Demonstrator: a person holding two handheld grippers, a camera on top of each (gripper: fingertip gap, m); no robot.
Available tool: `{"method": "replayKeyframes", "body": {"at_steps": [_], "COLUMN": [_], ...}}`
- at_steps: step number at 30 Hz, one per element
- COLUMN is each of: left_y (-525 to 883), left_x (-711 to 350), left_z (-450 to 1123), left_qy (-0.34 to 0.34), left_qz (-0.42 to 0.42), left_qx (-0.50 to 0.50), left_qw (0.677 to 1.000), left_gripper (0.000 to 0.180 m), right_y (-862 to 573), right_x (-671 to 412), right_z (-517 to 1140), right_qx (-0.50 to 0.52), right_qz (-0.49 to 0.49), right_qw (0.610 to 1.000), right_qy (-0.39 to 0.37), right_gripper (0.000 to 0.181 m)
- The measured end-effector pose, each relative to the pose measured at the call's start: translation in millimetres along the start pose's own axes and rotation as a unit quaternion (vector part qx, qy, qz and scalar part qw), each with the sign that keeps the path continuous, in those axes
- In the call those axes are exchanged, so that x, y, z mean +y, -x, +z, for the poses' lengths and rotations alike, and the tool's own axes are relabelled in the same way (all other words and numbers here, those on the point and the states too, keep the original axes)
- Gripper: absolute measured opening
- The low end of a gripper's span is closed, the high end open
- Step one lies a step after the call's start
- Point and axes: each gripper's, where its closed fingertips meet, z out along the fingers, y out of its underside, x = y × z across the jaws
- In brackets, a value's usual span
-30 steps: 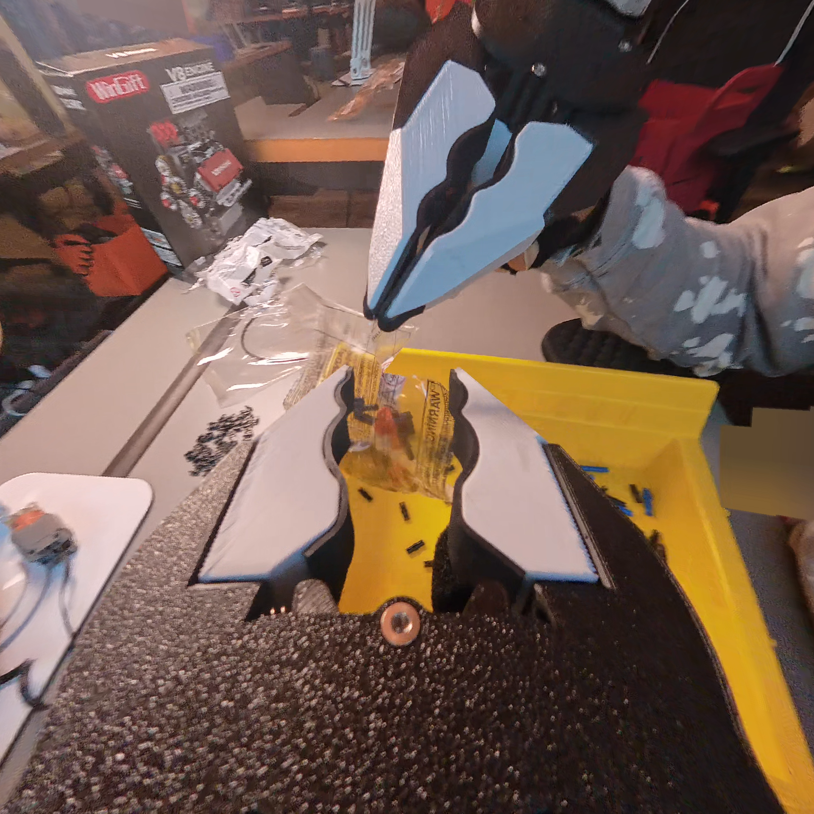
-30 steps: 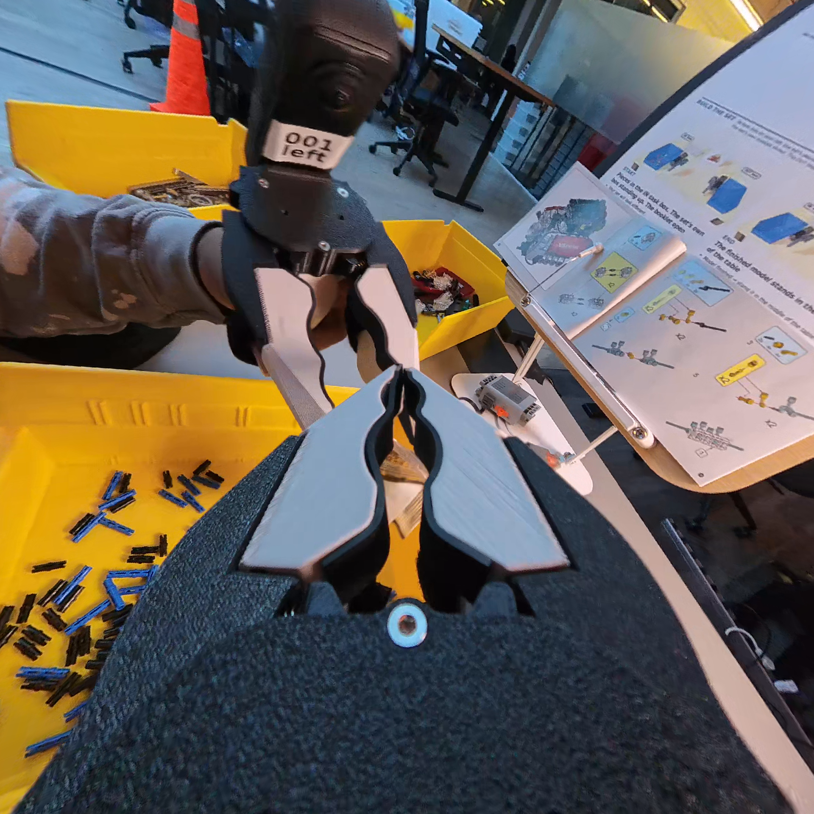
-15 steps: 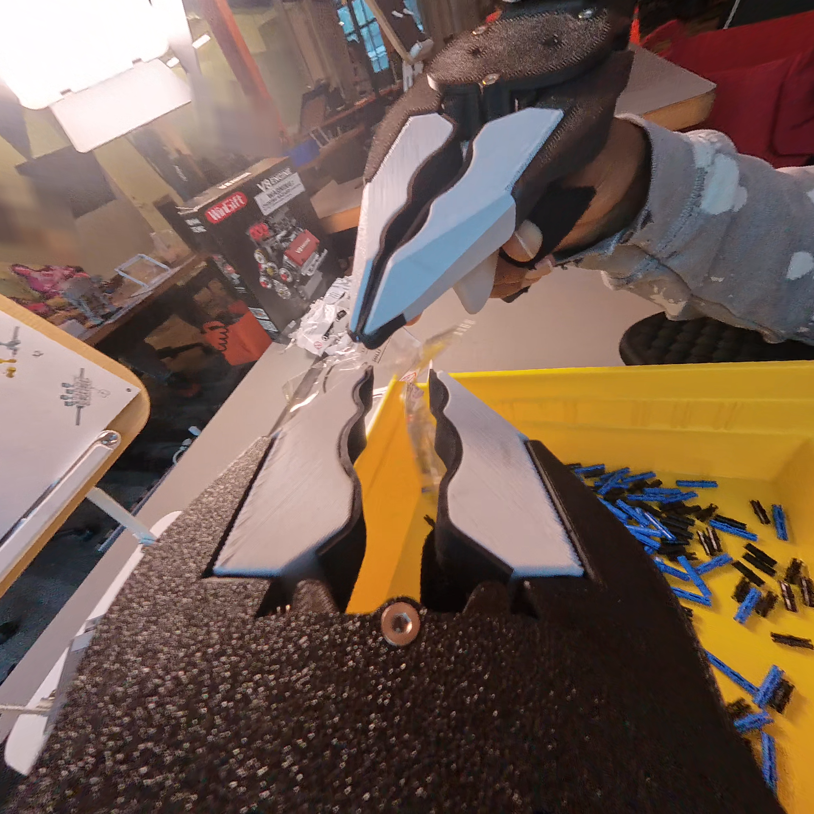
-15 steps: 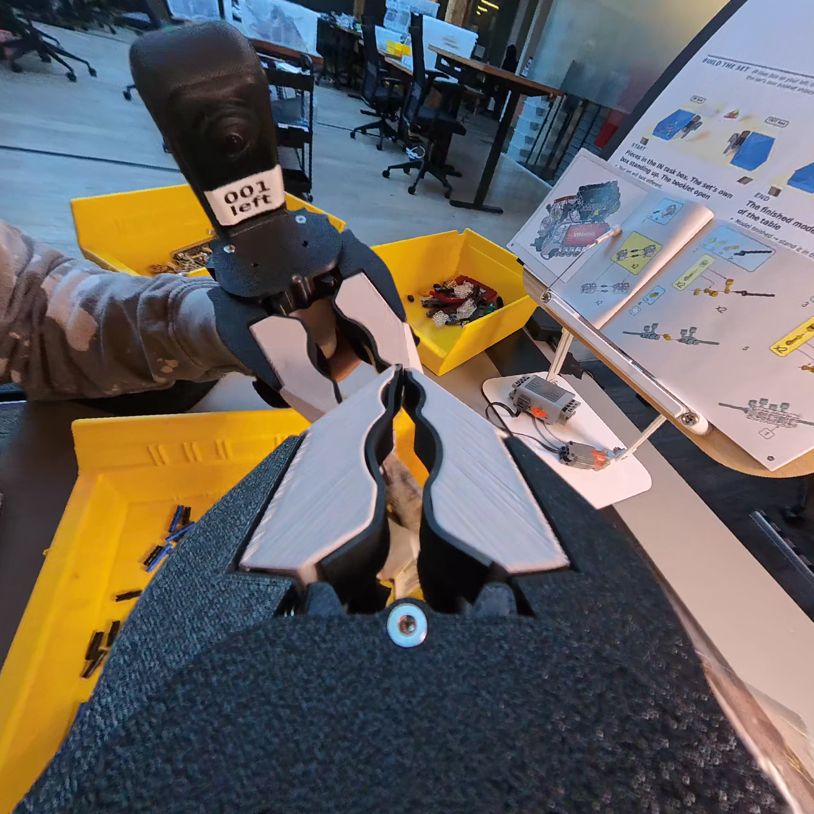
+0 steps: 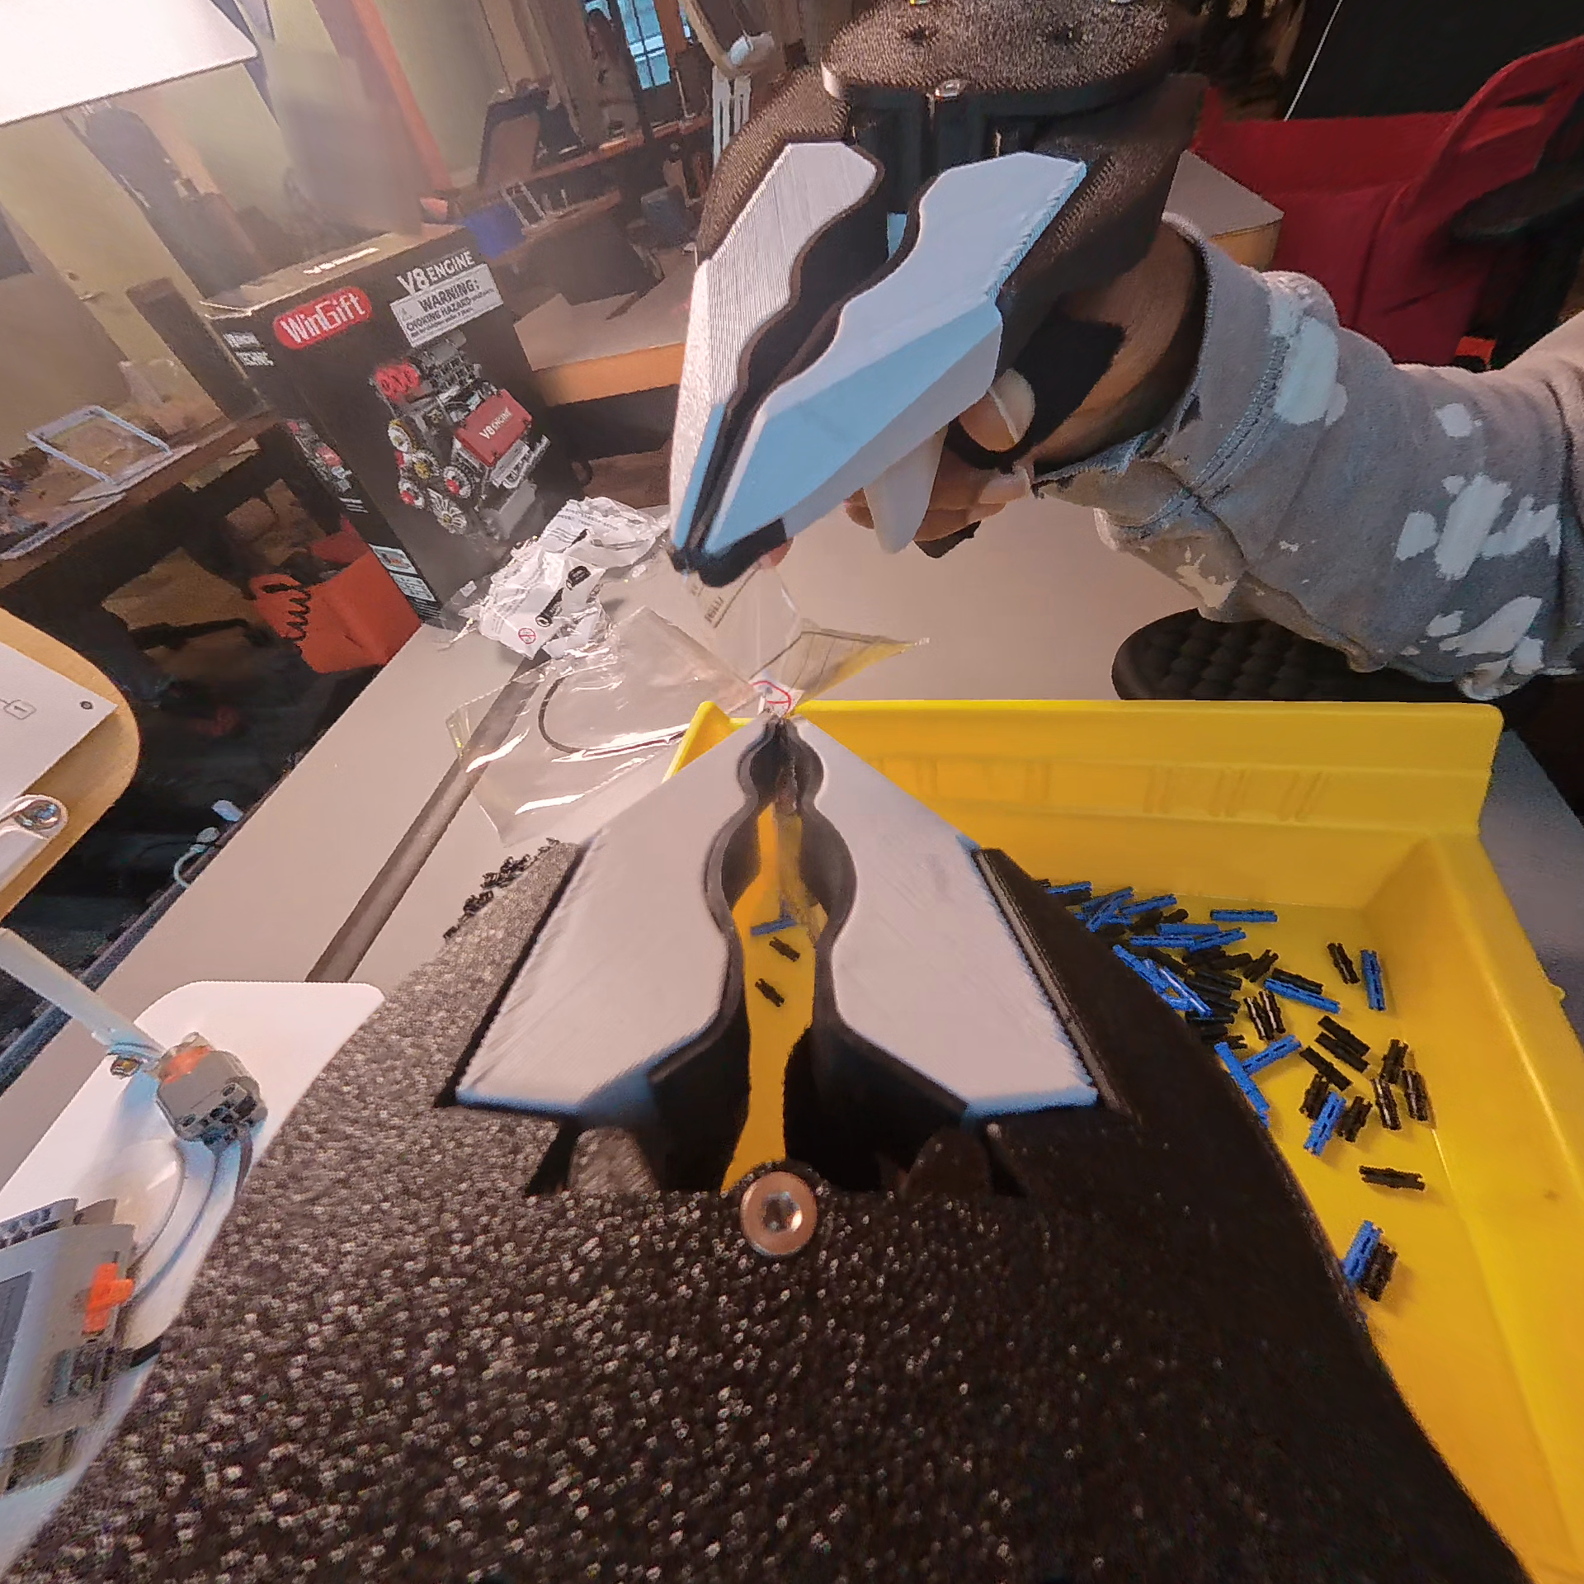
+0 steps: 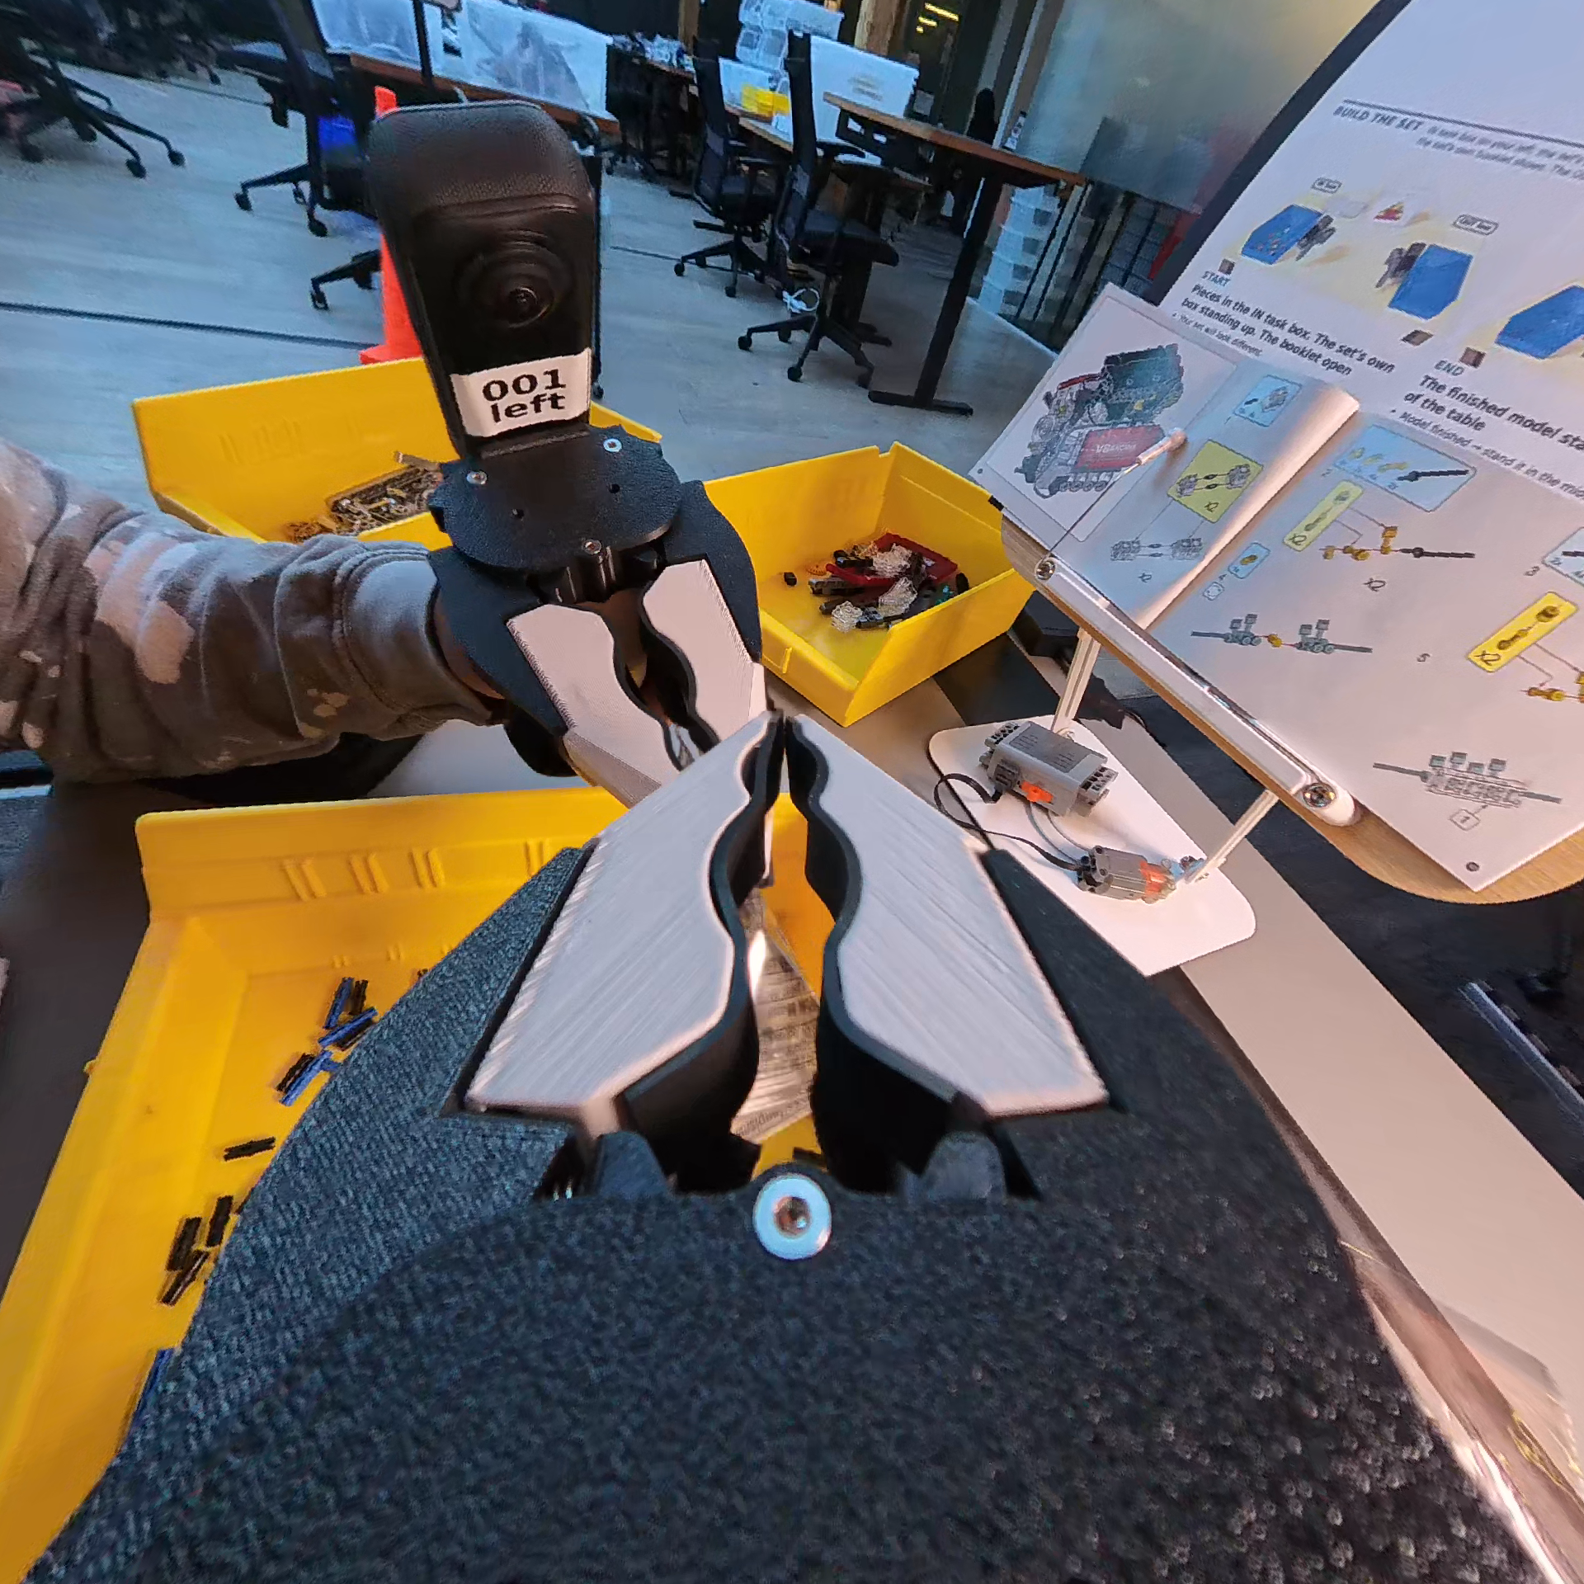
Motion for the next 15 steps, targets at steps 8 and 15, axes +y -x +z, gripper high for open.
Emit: {"method": "replayKeyframes", "body": {"at_steps": [8,15], "left_y": [11,12], "left_x": [7,14], "left_z": [-14,-14], "left_qy": [0.008,0.02], "left_qz": [-0.052,-0.067], "left_qx": [0.024,0.032], "left_qw": [0.998,0.997], "left_gripper": [0.0,0.0], "right_y": [-28,-56], "right_x": [-1,6], "right_z": [-26,-48], "right_qx": [0.012,0.051], "right_qz": [0.053,0.077], "right_qw": [0.998,0.995], "right_qy": [-0.033,-0.044], "right_gripper": [0.0,0.0]}}
